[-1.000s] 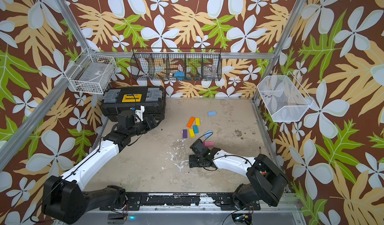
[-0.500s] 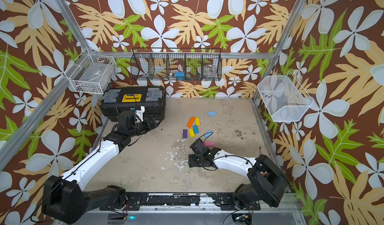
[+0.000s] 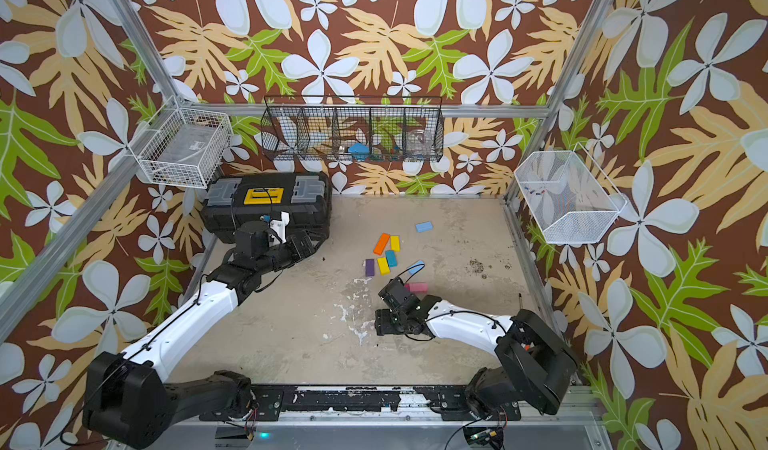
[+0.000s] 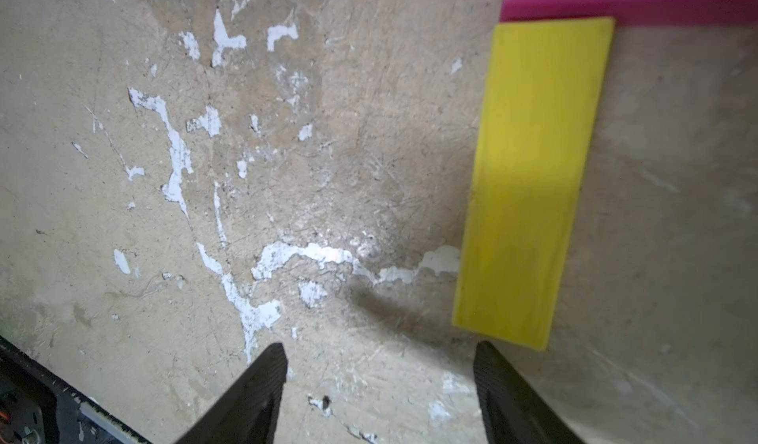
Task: Assemble the letter c with building blocks
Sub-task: Assemble the building block at the center of the board.
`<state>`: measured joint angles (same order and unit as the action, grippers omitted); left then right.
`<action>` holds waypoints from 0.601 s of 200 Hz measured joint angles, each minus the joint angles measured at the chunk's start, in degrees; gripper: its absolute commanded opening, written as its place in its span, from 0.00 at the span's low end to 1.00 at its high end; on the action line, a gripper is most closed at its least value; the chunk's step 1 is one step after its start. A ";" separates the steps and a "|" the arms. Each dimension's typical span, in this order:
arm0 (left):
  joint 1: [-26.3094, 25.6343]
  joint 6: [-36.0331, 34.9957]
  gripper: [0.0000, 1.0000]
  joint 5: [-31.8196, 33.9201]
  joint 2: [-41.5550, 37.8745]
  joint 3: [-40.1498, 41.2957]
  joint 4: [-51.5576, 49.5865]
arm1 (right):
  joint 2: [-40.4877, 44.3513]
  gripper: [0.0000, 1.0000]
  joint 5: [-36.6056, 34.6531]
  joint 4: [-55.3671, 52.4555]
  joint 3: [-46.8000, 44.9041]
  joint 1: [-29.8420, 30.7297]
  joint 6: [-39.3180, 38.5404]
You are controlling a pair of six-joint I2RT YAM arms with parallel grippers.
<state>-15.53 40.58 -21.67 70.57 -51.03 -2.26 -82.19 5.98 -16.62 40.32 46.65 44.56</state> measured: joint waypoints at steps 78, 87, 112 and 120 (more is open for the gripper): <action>0.00 -0.20 1.00 0.00 -0.33 0.13 -0.02 | -0.92 0.74 -0.02 0.28 0.09 0.28 0.13; 0.00 -0.20 1.00 0.02 -0.33 0.20 -0.02 | -1.01 0.74 -0.04 0.31 0.09 0.28 0.13; 0.00 -0.20 1.00 0.00 -0.35 0.37 -0.02 | -1.27 0.73 -0.04 0.31 0.11 0.28 0.15; 0.00 -0.20 1.00 0.00 -0.35 0.44 -0.02 | -1.33 0.73 -0.09 0.31 0.11 0.28 0.15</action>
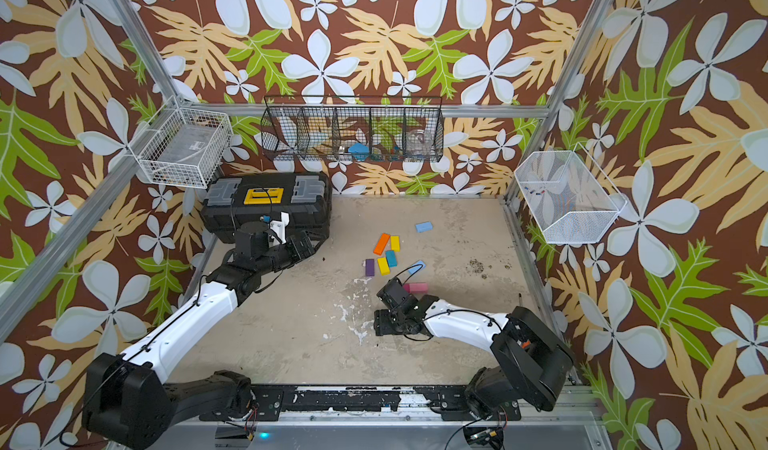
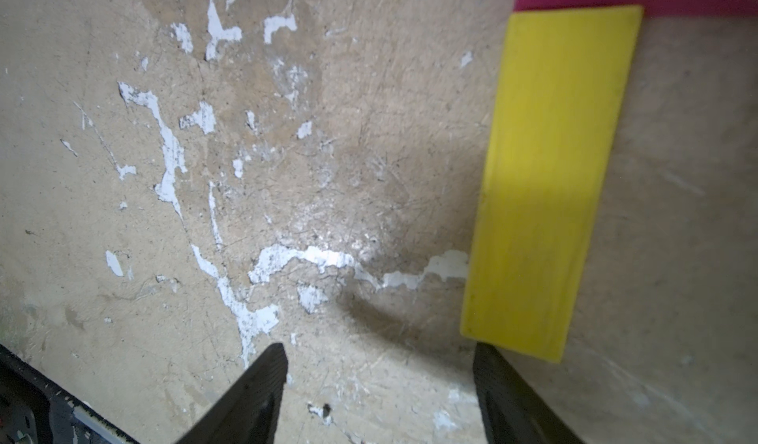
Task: Assemble the letter c with building blocks
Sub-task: Assemble the building block at the center of the board.
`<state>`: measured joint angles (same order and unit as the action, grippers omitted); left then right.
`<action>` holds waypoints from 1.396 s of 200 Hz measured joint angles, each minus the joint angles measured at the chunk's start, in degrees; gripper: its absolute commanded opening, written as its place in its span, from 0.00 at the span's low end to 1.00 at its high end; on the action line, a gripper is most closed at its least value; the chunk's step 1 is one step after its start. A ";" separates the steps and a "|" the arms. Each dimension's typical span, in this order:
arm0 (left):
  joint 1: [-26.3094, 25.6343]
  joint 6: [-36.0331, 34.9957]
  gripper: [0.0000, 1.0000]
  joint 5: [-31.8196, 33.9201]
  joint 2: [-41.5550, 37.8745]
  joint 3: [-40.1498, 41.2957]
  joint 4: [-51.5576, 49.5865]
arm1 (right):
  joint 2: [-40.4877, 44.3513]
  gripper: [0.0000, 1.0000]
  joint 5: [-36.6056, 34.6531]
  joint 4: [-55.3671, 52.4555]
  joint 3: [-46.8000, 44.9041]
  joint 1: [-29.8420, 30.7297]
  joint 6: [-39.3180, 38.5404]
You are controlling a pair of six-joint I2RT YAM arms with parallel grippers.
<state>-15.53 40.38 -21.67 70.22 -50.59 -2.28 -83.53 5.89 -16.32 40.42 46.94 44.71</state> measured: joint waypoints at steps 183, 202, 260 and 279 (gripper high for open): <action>0.00 -0.20 1.00 0.00 -0.02 0.17 0.00 | -1.42 0.73 -0.37 -0.28 1.84 0.00 -0.22; 0.00 -0.20 1.00 0.00 -0.04 0.17 0.00 | 0.39 0.74 -0.61 -1.75 2.93 0.00 -0.26; 0.00 -0.24 1.00 0.00 0.76 0.17 0.00 | 4.48 0.75 -2.95 -7.13 14.23 -2.84 -1.84; 0.00 -0.42 1.00 0.00 1.84 0.17 0.00 | 4.17 0.74 -3.13 -8.94 17.84 -3.93 -2.62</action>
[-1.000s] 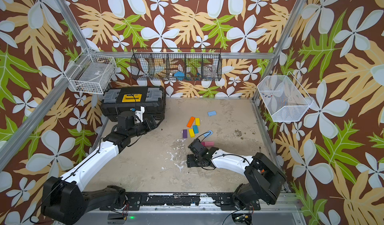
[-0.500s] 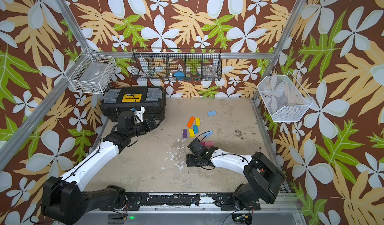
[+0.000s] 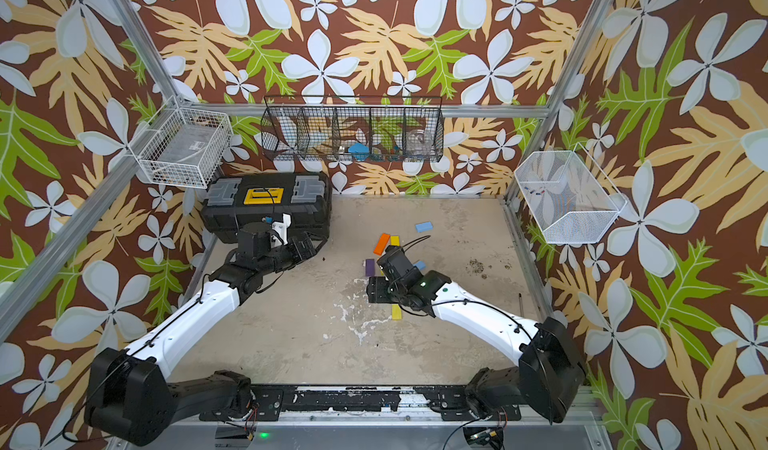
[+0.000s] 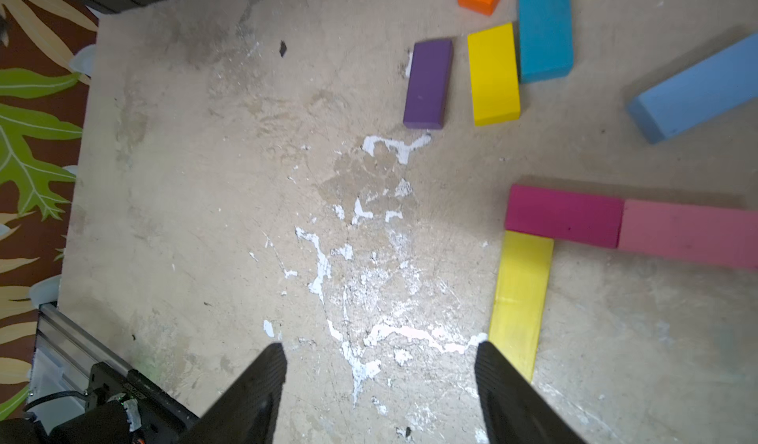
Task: Assemble the letter c with building blocks
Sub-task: Assemble the building block at the center of the board, then pick up the building block from the center of the board.
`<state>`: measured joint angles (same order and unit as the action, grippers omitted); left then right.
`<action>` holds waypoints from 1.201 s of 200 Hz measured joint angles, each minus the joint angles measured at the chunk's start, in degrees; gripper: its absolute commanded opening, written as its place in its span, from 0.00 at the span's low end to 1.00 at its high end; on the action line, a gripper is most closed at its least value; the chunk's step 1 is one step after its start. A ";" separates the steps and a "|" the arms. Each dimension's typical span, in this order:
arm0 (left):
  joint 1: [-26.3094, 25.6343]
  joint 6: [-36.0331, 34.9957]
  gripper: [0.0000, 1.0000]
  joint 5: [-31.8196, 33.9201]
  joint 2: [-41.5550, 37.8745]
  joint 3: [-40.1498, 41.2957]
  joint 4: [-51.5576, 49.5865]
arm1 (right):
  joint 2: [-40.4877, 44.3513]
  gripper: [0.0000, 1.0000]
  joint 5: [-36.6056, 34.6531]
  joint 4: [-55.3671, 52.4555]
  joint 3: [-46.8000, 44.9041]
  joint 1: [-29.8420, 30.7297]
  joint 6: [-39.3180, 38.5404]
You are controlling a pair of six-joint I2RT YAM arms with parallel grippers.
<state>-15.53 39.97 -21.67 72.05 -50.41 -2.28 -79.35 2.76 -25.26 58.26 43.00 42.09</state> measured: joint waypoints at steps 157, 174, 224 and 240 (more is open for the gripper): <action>-9.33 -4.83 1.00 6.08 24.55 -12.79 2.45 | -3.67 0.76 4.52 -7.74 22.64 -12.44 5.68; -11.15 -6.05 1.00 8.33 28.17 -15.69 2.03 | -4.20 0.76 5.64 -7.74 25.31 -14.12 6.25; -16.31 -9.11 1.00 15.47 36.85 -23.02 -2.32 | -5.05 0.76 11.52 -7.06 29.22 -18.21 9.68; -18.12 -10.25 0.99 18.45 38.77 -25.00 -3.87 | -5.05 0.76 13.29 -6.80 30.16 -19.04 10.45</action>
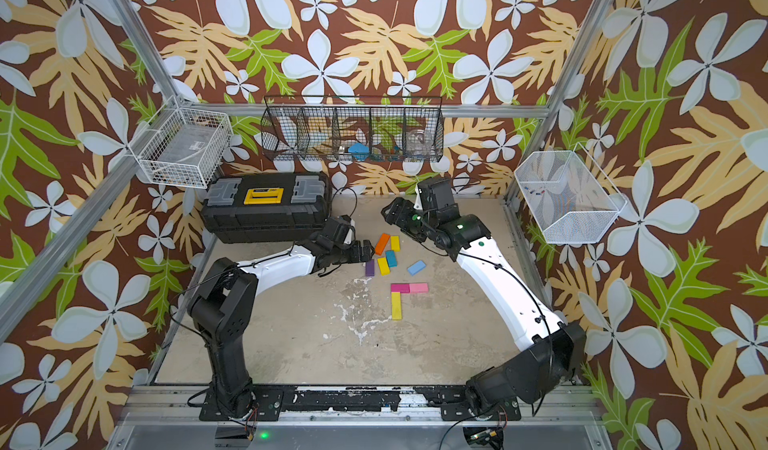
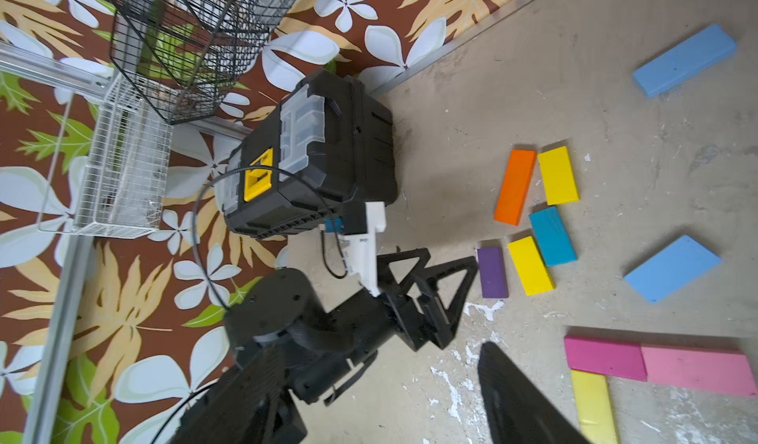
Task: Assemble the letter c with building blocks
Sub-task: Pick up the building block from the center of the board.
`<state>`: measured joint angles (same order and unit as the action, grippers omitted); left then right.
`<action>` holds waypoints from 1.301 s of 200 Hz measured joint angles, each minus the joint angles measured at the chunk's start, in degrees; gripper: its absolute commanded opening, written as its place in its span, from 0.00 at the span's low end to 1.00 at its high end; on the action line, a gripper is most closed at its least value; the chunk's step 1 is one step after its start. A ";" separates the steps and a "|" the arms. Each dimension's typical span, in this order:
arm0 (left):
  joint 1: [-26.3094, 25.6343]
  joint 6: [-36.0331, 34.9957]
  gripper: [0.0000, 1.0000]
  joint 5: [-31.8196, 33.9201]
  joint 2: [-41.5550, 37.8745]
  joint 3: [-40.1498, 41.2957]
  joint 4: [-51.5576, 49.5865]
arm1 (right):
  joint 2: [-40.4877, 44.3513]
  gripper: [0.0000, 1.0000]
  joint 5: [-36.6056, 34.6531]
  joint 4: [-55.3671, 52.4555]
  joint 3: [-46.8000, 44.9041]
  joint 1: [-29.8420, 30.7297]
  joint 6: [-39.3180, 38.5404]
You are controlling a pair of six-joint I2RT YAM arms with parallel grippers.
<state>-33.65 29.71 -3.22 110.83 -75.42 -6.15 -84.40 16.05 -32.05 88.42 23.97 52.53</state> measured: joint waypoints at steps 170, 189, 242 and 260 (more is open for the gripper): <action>-3.50 -1.29 0.78 6.80 8.39 -5.09 -5.53 | 1.25 0.76 8.13 7.23 3.50 -1.55 5.31; -3.65 -1.29 0.73 6.60 8.66 -5.22 -5.51 | 1.38 0.76 8.55 7.69 3.50 -1.55 5.57; -4.26 -1.27 0.62 6.56 9.57 -5.81 -4.59 | 4.57 0.75 9.11 10.38 2.12 -1.51 5.95; -4.37 -1.25 0.57 6.16 9.90 -6.21 -4.35 | 4.55 0.75 9.03 10.97 2.03 -1.55 5.95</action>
<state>-38.02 28.47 2.94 120.73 -81.62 -10.50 -79.85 25.08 -21.08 90.45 22.41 58.48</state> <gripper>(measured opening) 0.602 0.754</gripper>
